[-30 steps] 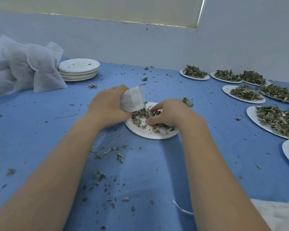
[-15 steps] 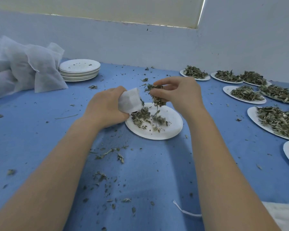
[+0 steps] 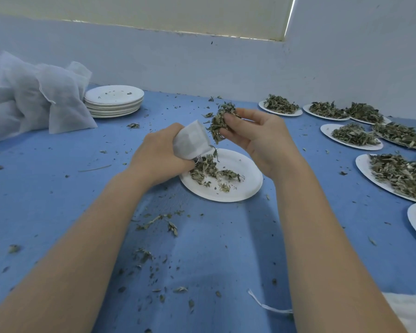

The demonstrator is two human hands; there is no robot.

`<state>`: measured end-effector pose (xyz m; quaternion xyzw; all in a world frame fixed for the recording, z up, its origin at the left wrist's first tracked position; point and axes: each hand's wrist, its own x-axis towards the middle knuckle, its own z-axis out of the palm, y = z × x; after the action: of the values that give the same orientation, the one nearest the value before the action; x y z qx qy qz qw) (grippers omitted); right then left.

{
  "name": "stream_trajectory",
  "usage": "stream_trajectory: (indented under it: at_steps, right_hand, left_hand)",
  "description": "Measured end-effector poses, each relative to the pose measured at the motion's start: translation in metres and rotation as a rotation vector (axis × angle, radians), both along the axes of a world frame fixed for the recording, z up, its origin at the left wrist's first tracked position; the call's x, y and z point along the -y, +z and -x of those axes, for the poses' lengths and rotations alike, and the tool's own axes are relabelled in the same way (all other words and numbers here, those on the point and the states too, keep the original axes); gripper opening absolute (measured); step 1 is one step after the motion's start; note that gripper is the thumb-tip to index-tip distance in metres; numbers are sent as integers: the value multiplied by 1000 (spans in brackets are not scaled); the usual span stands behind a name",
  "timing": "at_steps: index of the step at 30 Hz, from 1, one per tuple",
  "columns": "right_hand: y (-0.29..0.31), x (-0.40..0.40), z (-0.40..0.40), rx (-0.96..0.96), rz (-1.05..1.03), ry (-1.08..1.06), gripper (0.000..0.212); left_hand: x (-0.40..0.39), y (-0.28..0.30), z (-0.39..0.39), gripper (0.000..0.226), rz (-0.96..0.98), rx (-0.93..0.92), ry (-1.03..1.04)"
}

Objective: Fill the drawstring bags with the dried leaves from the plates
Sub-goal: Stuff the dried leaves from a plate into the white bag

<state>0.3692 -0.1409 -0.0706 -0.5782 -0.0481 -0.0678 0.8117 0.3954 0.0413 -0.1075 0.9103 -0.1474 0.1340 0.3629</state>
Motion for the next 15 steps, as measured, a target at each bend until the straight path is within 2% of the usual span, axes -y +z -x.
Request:
stream_trajectory:
  at_steps: [4, 7, 15]
  right_hand:
    - [-4, -4, 0, -17, 12, 54, 17]
    - [-5, -3, 1, -6, 79, 86, 18]
    - [-1, -6, 8, 114, 615, -8, 22]
  left_hand:
    - [2, 1, 1, 37, 117, 7, 2]
    - [3, 3, 2, 35, 136, 12, -12]
    - [4, 4, 3, 36, 116, 30, -34]
